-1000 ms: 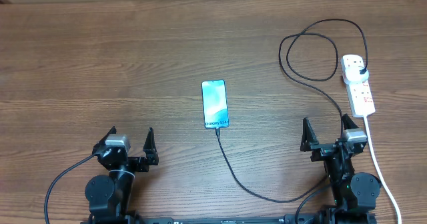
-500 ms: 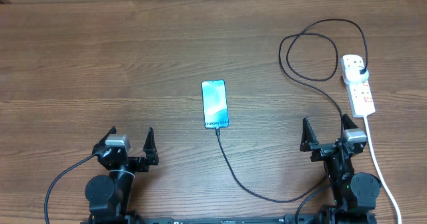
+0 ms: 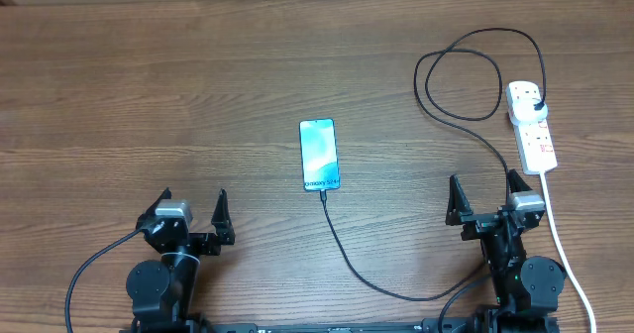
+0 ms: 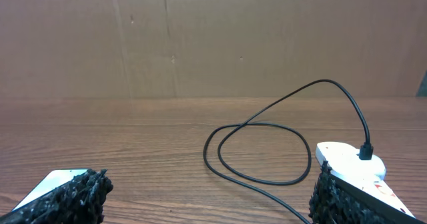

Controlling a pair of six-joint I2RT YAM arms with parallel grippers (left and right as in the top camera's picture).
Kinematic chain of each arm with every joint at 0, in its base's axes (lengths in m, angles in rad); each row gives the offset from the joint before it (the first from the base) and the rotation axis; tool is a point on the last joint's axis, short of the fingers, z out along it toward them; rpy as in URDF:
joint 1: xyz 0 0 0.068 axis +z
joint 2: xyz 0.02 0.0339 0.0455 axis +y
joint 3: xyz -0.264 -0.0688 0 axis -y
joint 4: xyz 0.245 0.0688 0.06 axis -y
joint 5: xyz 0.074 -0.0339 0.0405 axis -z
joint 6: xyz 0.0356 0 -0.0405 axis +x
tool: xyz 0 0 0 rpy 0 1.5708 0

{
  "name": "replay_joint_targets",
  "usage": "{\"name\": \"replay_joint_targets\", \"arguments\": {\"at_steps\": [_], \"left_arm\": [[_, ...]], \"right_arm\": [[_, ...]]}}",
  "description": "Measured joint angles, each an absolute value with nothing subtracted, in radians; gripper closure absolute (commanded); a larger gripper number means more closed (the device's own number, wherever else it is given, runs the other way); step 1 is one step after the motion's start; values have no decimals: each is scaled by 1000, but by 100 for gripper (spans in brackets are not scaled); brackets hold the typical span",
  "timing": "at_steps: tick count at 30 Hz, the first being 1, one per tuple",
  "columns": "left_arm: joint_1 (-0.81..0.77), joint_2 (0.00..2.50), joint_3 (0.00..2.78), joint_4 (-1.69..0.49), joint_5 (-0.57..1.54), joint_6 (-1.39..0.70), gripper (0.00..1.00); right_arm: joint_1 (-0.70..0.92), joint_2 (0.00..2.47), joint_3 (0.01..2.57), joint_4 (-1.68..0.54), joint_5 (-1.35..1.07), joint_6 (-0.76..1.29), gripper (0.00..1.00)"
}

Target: Plug charger to phone and switch on socket

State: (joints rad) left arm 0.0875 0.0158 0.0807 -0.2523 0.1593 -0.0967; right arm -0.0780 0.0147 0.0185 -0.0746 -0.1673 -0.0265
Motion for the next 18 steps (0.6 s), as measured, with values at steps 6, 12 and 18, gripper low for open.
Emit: {"name": "replay_joint_targets", "arguments": {"at_steps": [6,12,18], "left_arm": [[88,16,81,-240,112,-97,0],[88,16,80,-180,89,-102,0],[88,16,80,-229,84,-105,0]], "right_arm": [[-78,15,19,-75,-167,-26,0],[-78,15,19,-75,-168,-27,0],[-78,15,19,-75,-167,-26,0]]}}
